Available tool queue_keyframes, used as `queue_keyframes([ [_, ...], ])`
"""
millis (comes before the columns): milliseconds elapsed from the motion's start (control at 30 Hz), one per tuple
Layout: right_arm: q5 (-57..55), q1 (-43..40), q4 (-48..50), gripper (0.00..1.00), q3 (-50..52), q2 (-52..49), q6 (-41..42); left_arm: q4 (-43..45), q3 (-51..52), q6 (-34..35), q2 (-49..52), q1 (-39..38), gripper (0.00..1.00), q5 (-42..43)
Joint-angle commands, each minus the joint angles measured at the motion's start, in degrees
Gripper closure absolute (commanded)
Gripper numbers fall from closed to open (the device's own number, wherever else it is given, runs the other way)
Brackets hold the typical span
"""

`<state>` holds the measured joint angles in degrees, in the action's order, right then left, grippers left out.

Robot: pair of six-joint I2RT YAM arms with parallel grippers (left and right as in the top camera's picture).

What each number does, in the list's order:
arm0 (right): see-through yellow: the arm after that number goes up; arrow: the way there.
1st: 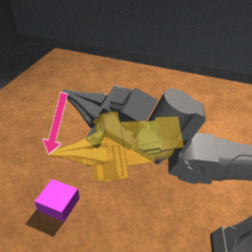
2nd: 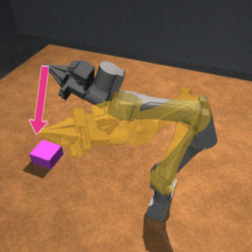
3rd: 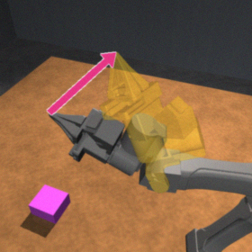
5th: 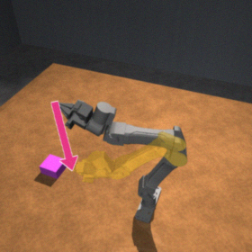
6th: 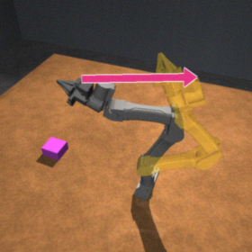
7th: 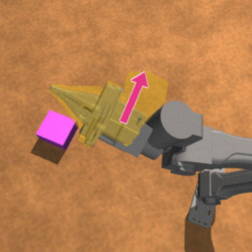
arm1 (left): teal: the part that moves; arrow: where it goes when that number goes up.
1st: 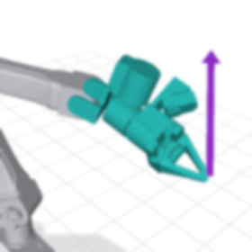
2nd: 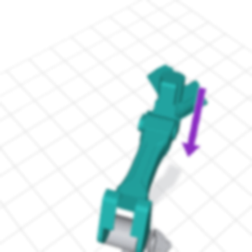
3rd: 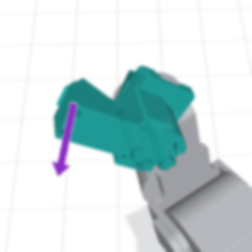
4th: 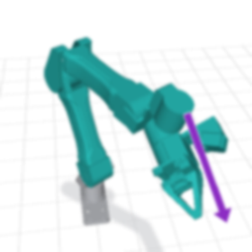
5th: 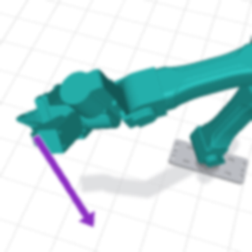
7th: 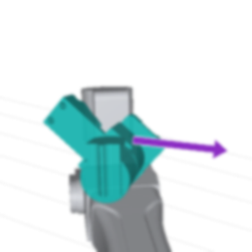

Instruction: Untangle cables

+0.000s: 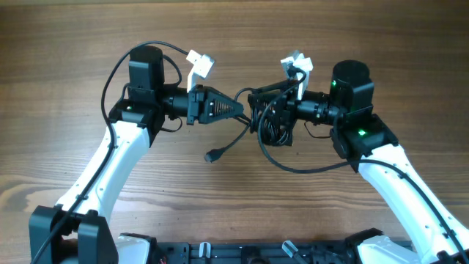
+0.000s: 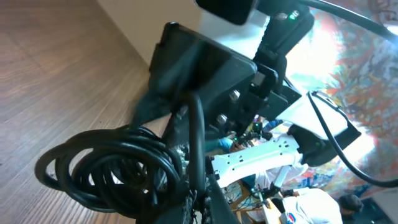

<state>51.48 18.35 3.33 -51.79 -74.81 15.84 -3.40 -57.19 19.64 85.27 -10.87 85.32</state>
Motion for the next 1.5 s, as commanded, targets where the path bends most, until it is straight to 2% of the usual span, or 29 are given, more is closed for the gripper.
queue_keyframes([
  [0, -5.1, -0.8, 0.9, 0.96, -0.7, -0.1, 2.5, -0.4, -1.0, 0.3, -0.5, -0.2, 0.96, -2.5],
  [133, -24.2, -2.5, 0.5, 0.96, -0.7, 2.9, 5.3, -3.9, -1.0, 0.3, -0.5, -0.2, 0.96, -5.3],
  [267, -49.2, -2.5, 2.4, 0.96, -0.7, 8.1, 4.6, -6.6, -0.9, 0.3, -0.5, -0.2, 0.96, -5.3],
  [467, -73.2, -2.5, 8.4, 0.96, -0.7, 10.2, -10.3, -6.7, -0.9, 0.3, -0.5, -0.2, 0.96, -5.3],
  [567, -77.5, -2.5, 14.3, 0.96, -0.7, 10.2, -16.1, -6.7, -0.9, 0.3, -0.5, -0.2, 0.96, -6.2],
  [667, -71.4, -2.4, 12.4, 0.96, -0.7, 10.3, -15.3, -6.8, -0.9, 0.3, -0.5, -0.2, 0.96, -8.0],
  [733, -63.3, -2.5, 5.3, 0.96, -0.7, 10.3, -8.5, -6.8, -0.9, 0.3, -0.5, -0.2, 0.96, -11.0],
  [833, -46.7, -2.5, -5.7, 0.96, -0.7, 10.3, 5.3, -9.1, -0.9, 0.3, -0.5, -0.2, 0.96, -24.5],
  [900, -39.8, -2.5, -14.6, 0.96, -0.6, 9.3, 12.7, -12.7, -0.9, 0.3, -0.5, -0.2, 0.96, -33.6],
  [967, -34.4, -2.5, -19.9, 0.96, 0.9, 4.4, 13.6, -19.1, -0.9, 0.0, -0.4, -0.2, 0.96, -41.8],
  [1067, -19.7, -2.5, -20.7, 0.96, 1.5, -6.3, 9.6, -25.1, -0.9, -5.8, 0.6, -0.5, 0.96, -42.8],
  [1133, -16.0, -2.5, -21.0, 0.96, 1.5, -10.1, 9.6, -25.6, -0.9, -7.9, 1.3, -2.1, 0.94, -42.8],
  [1200, -17.5, -2.8, -22.1, 0.96, 1.4, -12.1, 9.7, -25.1, -0.9, -10.4, 2.0, -4.7, 0.92, -43.4],
  [1233, -19.3, -3.4, -22.7, 0.90, 1.4, -12.0, 9.7, -24.6, -0.9, -10.4, 2.2, -6.2, 0.92, -45.1],
  [1267, -19.2, -3.8, -22.4, 0.80, 1.3, -11.7, 9.6, -24.0, -0.9, -10.3, 2.3, -7.1, 0.92, -46.5],
  [1367, -14.0, -4.2, -21.0, 0.29, -1.5, -11.4, 1.8, -22.4, -0.9, -10.2, 2.3, -9.5, 0.92, -49.0],
  [1467, -14.5, -4.2, -25.0, 0.24, -1.5, -11.5, 2.3, -22.6, -0.9, -9.8, 2.3, -9.5, 0.94, -50.6],
])
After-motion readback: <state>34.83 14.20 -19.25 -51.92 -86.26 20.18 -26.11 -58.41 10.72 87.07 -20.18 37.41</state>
